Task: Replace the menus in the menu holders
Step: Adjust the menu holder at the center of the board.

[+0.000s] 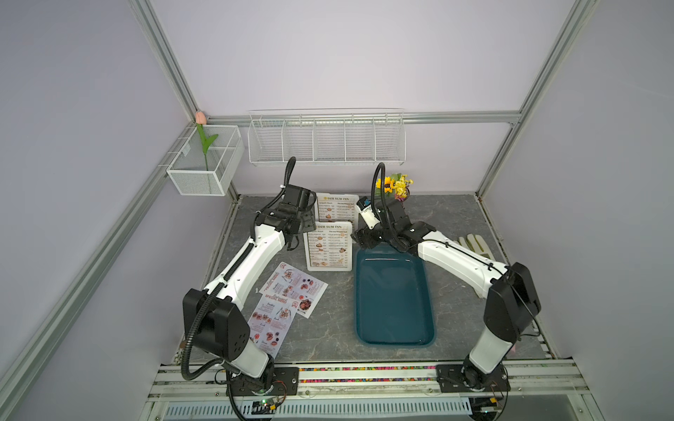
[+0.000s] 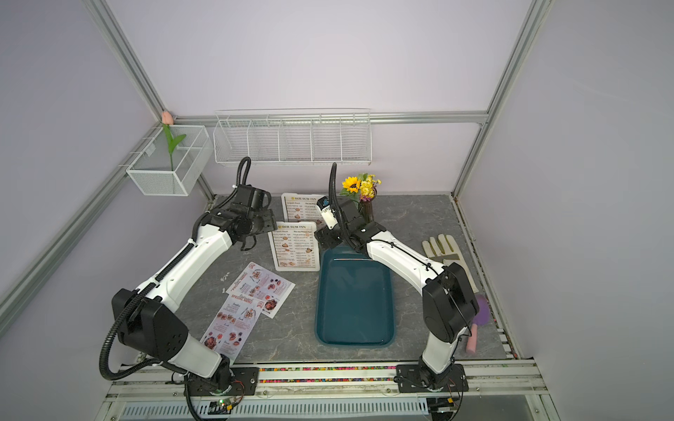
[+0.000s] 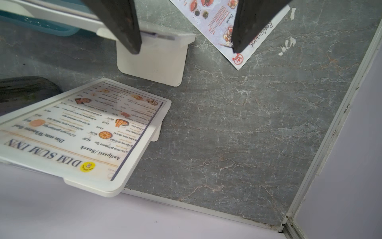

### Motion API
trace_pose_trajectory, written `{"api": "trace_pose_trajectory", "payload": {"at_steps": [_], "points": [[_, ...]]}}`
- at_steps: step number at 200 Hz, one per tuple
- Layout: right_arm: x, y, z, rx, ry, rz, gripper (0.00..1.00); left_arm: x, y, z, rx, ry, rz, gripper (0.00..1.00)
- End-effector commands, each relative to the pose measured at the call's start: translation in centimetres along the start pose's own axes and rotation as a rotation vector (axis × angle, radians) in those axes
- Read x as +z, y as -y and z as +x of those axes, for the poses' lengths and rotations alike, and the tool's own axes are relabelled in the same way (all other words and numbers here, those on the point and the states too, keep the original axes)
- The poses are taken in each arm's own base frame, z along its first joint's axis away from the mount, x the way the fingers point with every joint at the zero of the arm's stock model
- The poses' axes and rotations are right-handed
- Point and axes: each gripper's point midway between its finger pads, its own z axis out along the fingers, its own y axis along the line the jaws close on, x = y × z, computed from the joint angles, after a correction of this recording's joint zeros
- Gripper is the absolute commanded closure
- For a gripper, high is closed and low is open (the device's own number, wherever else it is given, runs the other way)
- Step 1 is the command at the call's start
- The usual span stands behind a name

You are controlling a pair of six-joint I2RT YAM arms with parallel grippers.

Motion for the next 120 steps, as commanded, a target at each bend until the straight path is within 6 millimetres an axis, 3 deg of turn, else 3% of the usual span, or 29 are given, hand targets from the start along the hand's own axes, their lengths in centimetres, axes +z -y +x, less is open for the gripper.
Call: {"api": "trace_pose_trajectory", "payload": {"at_steps": [1,29,67,80,83,85,102,113,120], "points": [[-0.9,-0.3,-0.4,0.011,0.019,-0.019,0.15,0.3,-0.7,0.2,-0.029,0.003,-0.021,0.29],[-1.0,-0.3,-0.6,0.011,0.024,-0.022,0.15,-0.1,-1.3,0.4,-0.029,0.008,-0.039,0.3],[-1.8,0.6,-0.8,0.028,0.029,0.029,0.14,-3.6,-1.5,-2.3,-0.031,0.106,-0.02,0.25],[-2.5,1.8,-0.4,0.045,0.03,0.075,0.13,-4.9,-2.3,-3.3,-0.037,0.153,-0.037,0.2],[-2.7,2.2,-0.2,0.051,0.029,0.086,0.13,-5.1,-2.5,-3.4,-0.04,0.16,-0.04,0.04],[-2.9,2.4,-0.1,0.056,0.03,0.092,0.13,-5.2,-2.7,-3.5,-0.041,0.164,-0.042,0.0],[-4.6,5.0,0.9,0.104,0.039,0.181,0.1,-4.9,-4.8,-4.0,-0.084,0.187,-0.062,0.01],[-6.0,7.2,2.0,0.137,0.04,0.271,0.0,-3.8,-7.2,-4.0,-0.148,0.196,-0.091,0.01],[-6.9,8.7,2.8,0.162,0.036,0.338,0.05,-3.1,-8.8,-4.4,-0.2,0.219,-0.104,0.01]]}}
